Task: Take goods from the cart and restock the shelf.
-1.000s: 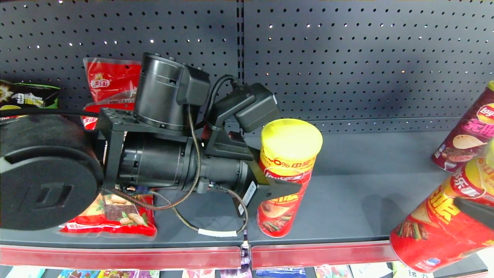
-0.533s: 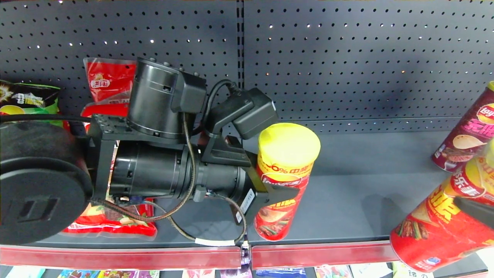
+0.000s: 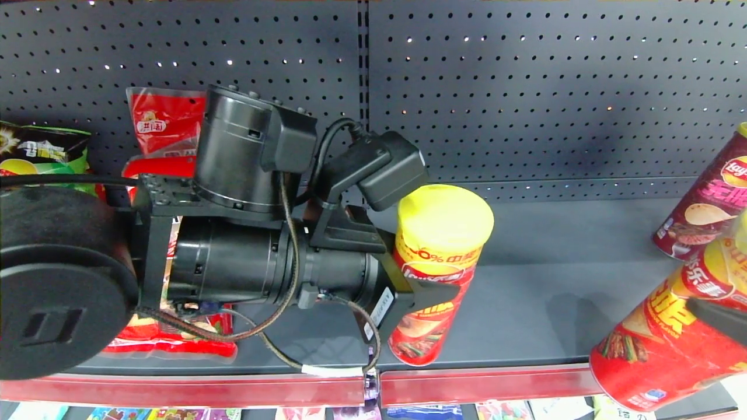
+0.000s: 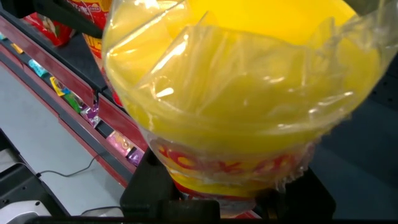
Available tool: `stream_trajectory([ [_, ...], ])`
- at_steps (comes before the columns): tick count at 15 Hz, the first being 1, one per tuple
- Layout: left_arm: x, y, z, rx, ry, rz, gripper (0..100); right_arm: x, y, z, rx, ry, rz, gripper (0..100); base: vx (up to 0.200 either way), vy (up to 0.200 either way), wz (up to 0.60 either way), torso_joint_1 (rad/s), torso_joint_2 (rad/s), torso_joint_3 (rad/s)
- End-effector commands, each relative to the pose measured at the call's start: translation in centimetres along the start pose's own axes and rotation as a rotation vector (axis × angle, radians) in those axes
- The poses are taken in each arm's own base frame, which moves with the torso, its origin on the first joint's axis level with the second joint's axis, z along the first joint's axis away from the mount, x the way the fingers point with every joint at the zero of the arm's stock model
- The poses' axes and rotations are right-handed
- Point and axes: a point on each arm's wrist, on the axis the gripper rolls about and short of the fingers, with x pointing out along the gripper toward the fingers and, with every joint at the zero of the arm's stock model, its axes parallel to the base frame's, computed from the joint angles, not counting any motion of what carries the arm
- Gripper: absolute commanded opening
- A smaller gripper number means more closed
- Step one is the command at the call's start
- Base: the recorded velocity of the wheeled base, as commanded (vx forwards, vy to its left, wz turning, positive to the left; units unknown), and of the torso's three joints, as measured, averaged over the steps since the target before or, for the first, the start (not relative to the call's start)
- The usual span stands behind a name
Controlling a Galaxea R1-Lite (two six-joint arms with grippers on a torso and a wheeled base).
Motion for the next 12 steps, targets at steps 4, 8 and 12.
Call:
stream_trajectory([
  [4,0.7,-0.4,-0.6,-0.04,-0.037,0.024,0,0.0,0.0,0.0,-0.001,0.0,0.001,0,0.0,0.0,0.0,0.0,0.0,0.0],
  [8,0.7,-0.5,-1.1,-0.037,-0.044,0.04,0,0.0,0.0,0.0,-0.001,0.0,-0.001,0,0.0,0.0,0.0,0.0,0.0,0.0],
  [12,0.6,-0.6,-1.0,-0.038,-0.047,0.039,0,0.0,0.0,0.0,0.0,0.001,0.0,0,0.0,0.0,0.0,0.0,0.0,0.0],
])
